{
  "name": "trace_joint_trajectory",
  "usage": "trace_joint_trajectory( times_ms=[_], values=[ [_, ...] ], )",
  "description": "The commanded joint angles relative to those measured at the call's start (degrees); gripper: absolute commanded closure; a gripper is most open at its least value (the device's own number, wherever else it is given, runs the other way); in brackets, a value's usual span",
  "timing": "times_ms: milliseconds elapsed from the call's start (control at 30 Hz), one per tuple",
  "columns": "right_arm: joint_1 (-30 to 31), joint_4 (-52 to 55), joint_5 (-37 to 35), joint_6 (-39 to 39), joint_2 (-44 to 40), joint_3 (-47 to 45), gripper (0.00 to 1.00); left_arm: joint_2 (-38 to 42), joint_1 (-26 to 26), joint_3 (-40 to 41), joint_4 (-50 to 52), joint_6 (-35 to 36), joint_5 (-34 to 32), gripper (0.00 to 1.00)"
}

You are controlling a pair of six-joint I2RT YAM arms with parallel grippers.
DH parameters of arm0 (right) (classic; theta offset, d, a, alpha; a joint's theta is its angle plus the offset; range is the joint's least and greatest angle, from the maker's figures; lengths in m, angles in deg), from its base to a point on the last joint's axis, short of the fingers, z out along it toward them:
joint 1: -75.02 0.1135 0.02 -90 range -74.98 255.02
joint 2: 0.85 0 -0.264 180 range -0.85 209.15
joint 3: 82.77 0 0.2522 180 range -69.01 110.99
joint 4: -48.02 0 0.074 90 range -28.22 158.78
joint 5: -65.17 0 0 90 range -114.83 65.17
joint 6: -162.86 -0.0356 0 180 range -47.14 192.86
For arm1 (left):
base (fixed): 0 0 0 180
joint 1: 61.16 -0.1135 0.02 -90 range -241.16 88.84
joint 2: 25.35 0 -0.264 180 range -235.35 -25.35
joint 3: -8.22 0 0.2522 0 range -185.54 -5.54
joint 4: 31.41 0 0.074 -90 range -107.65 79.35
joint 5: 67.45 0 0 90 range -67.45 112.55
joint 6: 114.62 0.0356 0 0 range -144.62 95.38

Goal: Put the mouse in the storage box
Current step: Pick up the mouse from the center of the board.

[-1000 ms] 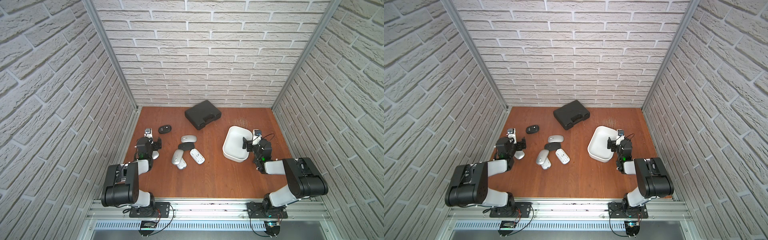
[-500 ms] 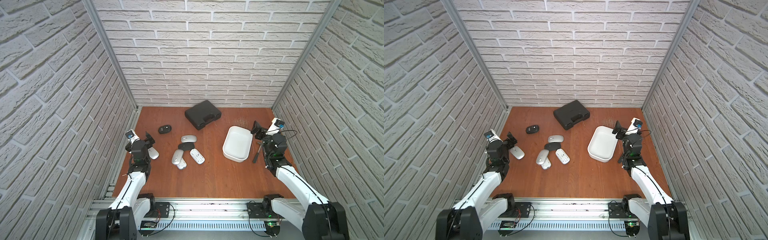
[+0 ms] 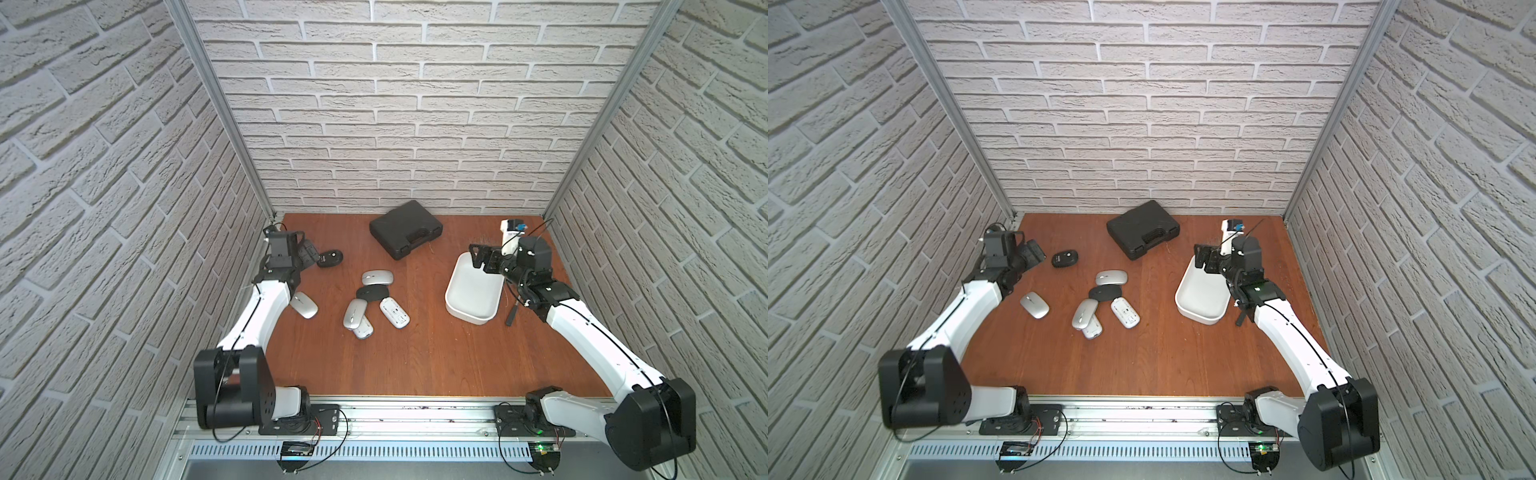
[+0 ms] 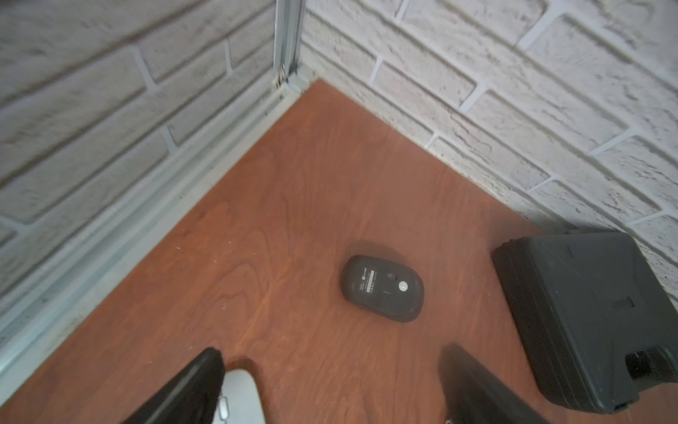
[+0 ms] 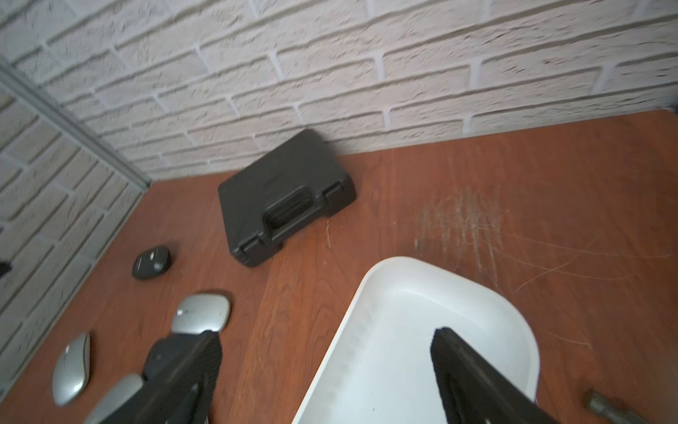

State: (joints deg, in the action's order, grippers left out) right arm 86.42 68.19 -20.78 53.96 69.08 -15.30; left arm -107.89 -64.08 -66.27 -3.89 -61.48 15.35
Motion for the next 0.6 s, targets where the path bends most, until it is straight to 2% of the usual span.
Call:
trace_joint_trajectory(
  times_ms=[0, 167, 300, 467, 567],
  values=[
    [1.73, 7.47, 0.35, 4.02, 2.13, 2.00, 0.07, -9.75, -0.86, -7.70, 10.65, -4.32, 9.28, 0.02],
    [2.50, 9.87, 1.33, 4.79, 2.88, 3.16, 0.08, -23.97, -0.26, -21.07, 16.26, -7.35, 12.46, 0.02],
    [4.00, 12.35, -1.96, 6.59, 2.67, 4.13, 0.10, -32.02, 0.19, -31.31, 21.55, -9.59, 12.61, 0.02],
    [4.38, 12.73, -1.70, 6.63, 2.93, 4.03, 0.10, -38.73, 0.23, -37.92, 22.57, -12.97, 15.23, 0.02],
    [4.51, 12.88, -1.44, 6.51, 3.35, 4.42, 0.10, -43.51, 0.44, -43.06, 24.54, -12.64, 15.73, 0.02]
  ],
)
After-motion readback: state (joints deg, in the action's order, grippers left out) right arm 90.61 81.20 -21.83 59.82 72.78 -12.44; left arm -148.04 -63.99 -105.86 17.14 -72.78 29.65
